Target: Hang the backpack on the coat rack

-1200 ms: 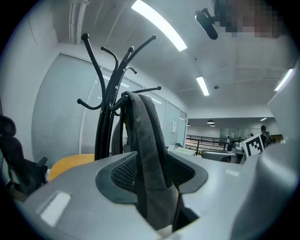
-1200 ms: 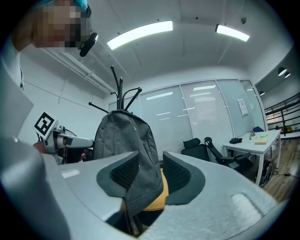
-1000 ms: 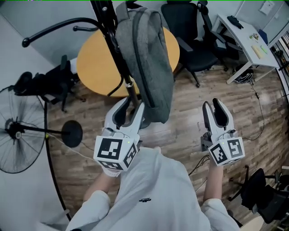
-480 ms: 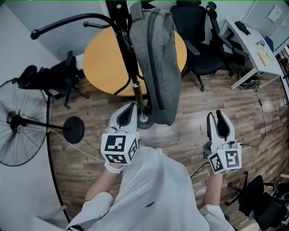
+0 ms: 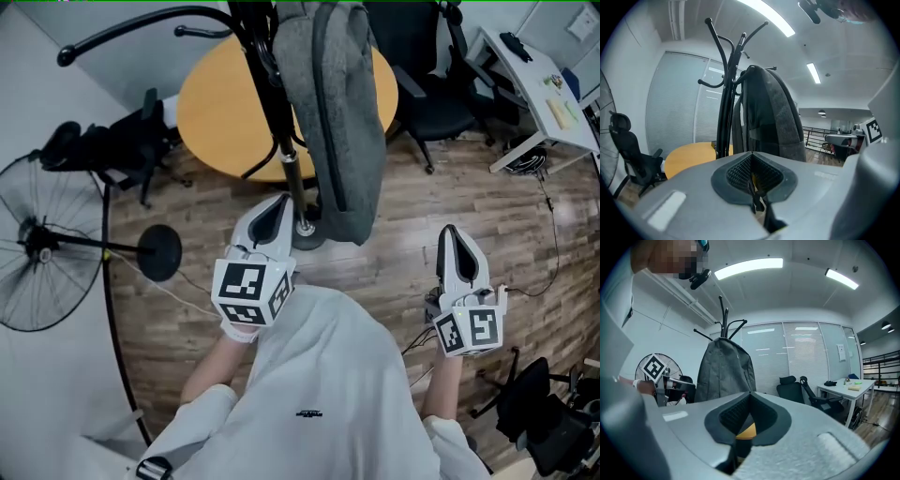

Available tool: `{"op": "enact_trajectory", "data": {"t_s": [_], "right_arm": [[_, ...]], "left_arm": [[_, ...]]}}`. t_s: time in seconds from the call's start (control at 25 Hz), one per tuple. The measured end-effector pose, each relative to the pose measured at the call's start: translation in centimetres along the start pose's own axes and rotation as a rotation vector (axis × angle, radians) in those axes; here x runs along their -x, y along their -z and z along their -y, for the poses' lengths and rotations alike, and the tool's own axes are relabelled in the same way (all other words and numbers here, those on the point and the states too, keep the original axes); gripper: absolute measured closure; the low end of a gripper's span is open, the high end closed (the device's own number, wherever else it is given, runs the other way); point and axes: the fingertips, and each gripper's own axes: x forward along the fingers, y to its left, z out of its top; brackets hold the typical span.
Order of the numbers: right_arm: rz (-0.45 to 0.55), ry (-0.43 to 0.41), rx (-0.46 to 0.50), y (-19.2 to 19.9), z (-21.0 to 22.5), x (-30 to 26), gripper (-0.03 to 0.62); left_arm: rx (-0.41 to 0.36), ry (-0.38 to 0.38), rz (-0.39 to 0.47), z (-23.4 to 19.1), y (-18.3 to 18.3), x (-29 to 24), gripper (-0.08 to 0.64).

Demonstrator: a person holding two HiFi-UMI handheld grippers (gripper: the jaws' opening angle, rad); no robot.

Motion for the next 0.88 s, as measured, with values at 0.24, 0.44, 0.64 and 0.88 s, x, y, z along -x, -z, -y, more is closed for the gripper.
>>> {"op": "enact_trajectory", "data": {"t_s": [0.24,0.44,0.64,0.88], "right_arm": [[-0.002,-0.01,0.002,0.1,0.0,0.2,0.591],[-0.014,-0.021,0.009,0.3,-0.2,0.4,0.591],[-0.024,-0.025,0.007,0.7,-0.4,0.2,0.591],[-0.038,-0.028,0.024,0.6,-0.5,0.1,0.591]], "left_arm": [[0.012,0.014,-0.005,0.7,0.0,-0.1,0.541],[0.009,0.029,-0.009,1.7,0.1,-0.4,0.541],[0.009,0.021,-0.001,1.5,-0.1,-0.3,0.541],[0.003,0.017,-0.009,1.6,0.2,0.1,0.541]]}}
